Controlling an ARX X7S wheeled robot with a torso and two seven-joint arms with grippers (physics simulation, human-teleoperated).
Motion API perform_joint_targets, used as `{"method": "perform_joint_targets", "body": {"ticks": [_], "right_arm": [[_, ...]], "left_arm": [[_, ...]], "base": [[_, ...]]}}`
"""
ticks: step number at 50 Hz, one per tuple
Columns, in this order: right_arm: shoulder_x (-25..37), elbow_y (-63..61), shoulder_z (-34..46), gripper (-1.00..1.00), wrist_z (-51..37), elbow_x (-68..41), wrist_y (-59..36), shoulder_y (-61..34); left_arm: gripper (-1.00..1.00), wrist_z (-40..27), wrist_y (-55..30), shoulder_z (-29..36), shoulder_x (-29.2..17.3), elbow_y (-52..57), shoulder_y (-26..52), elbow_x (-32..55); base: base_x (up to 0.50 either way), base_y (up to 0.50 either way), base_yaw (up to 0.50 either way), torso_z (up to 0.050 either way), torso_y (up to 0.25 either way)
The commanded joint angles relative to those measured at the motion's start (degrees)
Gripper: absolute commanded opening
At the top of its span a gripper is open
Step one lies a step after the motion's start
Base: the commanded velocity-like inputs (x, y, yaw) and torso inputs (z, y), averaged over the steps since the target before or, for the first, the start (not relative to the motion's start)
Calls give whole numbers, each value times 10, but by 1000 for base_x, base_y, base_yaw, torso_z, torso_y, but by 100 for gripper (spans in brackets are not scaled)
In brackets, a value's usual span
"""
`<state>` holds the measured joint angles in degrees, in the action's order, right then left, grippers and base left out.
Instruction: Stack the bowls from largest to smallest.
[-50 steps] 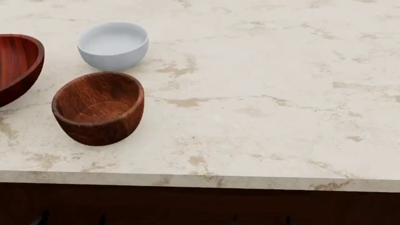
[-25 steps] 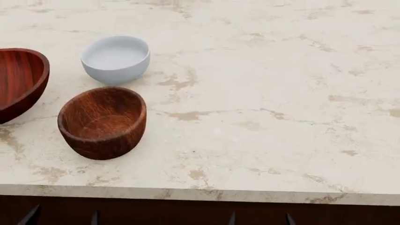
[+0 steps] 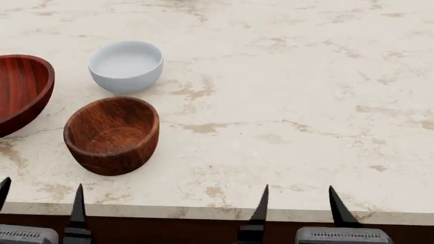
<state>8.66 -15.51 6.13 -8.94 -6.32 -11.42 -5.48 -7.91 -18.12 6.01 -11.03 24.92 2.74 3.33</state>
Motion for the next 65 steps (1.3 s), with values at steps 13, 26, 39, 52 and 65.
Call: {"method": "perform_joint_targets", "body": {"ticks": [13,26,39,52,65], "right_arm": [[32,20,-22,100,21,-14,-152,-252],[33,86,-36,100,32,-40,-206,-366],[37,104,-29,100,34,-45,-230,-422],[44,79,-19,100,35,-47,-243,-427],[49,75,-12,100,35,-47,-238,-418]], "left_arm": [[100,58,-281,-51,-99,144,312,36],[100,76,-331,-20,-124,68,521,33],[100,104,-371,-25,-123,42,600,62],[100,108,-386,-20,-130,50,619,65],[100,108,-386,-23,-132,58,615,69]], "base": [[0,0,0,8,0],[0,0,0,0,0],[0,0,0,0,0],[0,81,0,0,0],[0,493,0,0,0]]}}
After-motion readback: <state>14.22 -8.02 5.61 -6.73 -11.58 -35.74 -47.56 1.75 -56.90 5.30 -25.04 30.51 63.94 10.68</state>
